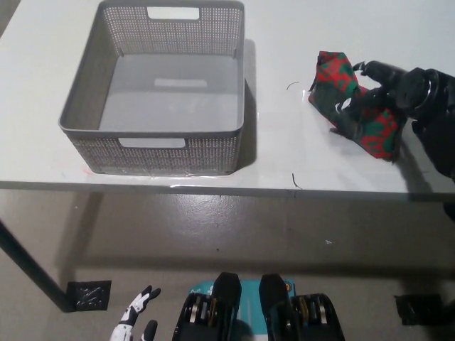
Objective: Use the right hand to pick up a bag of coffee beans on the right hand side and place it into a container on the left hand side
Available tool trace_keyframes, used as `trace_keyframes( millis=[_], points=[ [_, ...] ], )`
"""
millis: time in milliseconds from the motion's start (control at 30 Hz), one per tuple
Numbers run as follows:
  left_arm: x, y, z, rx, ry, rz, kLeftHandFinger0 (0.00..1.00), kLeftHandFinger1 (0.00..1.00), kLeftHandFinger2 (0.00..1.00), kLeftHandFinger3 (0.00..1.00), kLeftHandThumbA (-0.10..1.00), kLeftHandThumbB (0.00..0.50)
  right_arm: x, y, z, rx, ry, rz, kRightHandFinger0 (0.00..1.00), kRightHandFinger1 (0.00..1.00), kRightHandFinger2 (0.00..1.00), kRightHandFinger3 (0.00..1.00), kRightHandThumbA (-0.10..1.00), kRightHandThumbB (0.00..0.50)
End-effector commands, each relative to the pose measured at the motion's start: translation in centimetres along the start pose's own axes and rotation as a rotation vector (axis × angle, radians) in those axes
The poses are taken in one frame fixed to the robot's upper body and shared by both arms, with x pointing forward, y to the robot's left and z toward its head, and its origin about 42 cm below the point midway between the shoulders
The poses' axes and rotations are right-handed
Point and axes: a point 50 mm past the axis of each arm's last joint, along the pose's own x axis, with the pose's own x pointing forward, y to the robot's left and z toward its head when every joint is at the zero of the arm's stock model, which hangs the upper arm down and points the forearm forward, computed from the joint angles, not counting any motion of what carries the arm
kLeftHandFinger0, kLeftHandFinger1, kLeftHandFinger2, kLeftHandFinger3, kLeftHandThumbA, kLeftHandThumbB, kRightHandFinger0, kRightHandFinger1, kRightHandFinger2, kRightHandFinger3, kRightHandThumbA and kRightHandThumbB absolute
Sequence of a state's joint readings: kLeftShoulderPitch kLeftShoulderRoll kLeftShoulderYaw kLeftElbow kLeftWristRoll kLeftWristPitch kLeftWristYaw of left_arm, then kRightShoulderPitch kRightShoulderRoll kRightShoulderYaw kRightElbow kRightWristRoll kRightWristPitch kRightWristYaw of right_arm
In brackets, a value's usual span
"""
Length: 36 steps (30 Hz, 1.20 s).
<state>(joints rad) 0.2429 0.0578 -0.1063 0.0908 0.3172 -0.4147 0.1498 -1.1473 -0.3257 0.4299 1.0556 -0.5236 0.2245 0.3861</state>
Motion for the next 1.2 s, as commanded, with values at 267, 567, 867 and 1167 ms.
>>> trace_keyframes(
  millis=[267,567,867,1167],
  points=[
    [0.7,0.9,0.9,-0.011,-0.082,0.048,1.0,1.0,1.0,1.0,1.0,0.403,1.6,4.9,0.7,0.033,-0.072,0.045,1.0,1.0,1.0,1.0,0.8,0.482],
    [1.1,0.9,1.0,-0.02,-0.09,0.046,1.0,1.0,1.0,1.0,1.0,0.421,2.0,5.7,0.4,-0.035,-0.024,-0.043,1.0,1.0,1.0,1.0,0.72,0.5],
    [1.7,1.3,0.8,-0.016,-0.093,0.065,1.0,1.0,1.0,1.0,1.0,0.429,1.5,3.2,-0.2,0.063,-0.088,-0.085,1.0,1.0,1.0,1.0,0.24,0.34],
    [2.1,1.3,0.8,-0.018,-0.099,0.054,1.0,1.0,1.0,1.0,1.0,0.43,1.7,4.6,-1.7,0.117,-0.084,-0.238,0.13,0.41,0.62,0.77,-0.1,0.125]
  ],
)
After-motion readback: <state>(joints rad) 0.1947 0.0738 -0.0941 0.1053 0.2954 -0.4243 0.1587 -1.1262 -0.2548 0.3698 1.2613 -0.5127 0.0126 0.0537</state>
